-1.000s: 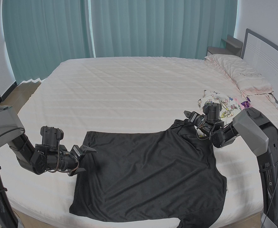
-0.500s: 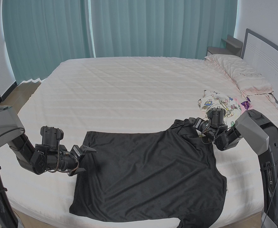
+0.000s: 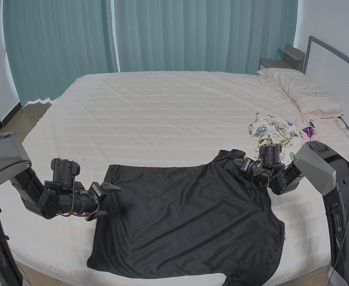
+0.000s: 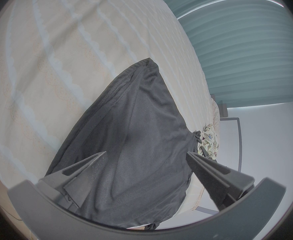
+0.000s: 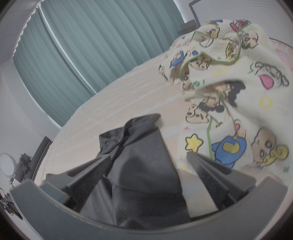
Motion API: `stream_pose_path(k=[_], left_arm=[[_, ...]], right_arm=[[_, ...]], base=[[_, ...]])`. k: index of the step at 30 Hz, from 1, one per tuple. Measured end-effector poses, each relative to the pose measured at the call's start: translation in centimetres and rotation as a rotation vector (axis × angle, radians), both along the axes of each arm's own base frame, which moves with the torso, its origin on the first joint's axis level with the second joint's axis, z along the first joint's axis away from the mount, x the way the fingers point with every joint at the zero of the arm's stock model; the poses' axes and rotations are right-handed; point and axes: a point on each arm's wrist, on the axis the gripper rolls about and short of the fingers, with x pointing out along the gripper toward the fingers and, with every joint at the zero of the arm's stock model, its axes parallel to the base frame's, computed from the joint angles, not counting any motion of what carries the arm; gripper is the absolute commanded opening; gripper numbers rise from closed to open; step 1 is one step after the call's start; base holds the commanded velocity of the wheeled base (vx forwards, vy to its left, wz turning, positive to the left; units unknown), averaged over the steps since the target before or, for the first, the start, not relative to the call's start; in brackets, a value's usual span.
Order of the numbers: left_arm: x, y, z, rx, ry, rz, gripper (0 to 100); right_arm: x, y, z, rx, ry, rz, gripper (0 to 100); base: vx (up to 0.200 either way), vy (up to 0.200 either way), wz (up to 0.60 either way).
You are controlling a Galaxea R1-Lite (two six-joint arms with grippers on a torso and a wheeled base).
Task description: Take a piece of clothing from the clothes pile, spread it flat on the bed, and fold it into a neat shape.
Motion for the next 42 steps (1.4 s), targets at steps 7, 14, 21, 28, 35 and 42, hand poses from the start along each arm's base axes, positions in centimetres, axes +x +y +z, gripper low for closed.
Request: stream_pose_path(k=[7,14,21,28,35,42], left_arm=[[0.0,0.0,0.0,0.001,0.0,0.001,100],[0.0,0.0,0.0,0.007,-0.003,0.006,100],[0.1,0.0,0.1,0.007,-0.006,0.007,100],[0.4,0.1,0.3,0.013,-0.019,0.018,100],[2.4,0.4,1.7,0.052,-0.106,0.076,100],[5.7,0.7,3.2,0.142,-0.234,0.068,100]], right_arm=[[-0.1,-0.1,-1.1,-0.003,0.052,-0.003,0],[0.3,-0.5,-0.7,0.009,0.027,-0.017,0],[1.6,-1.3,2.7,0.084,-0.076,-0.069,0],[2.2,-1.9,4.2,0.101,-0.132,-0.094,0],[2.3,-2.1,4.5,0.104,-0.164,-0.102,0],[1.7,-2.3,4.0,0.098,-0.154,-0.114,0]], base=[[0.0,0.0,0.0],[0.0,0.0,0.0],[0.0,0.0,0.0],[0.0,0.0,0.0],[0.0,0.0,0.0],[0.0,0.0,0.0]])
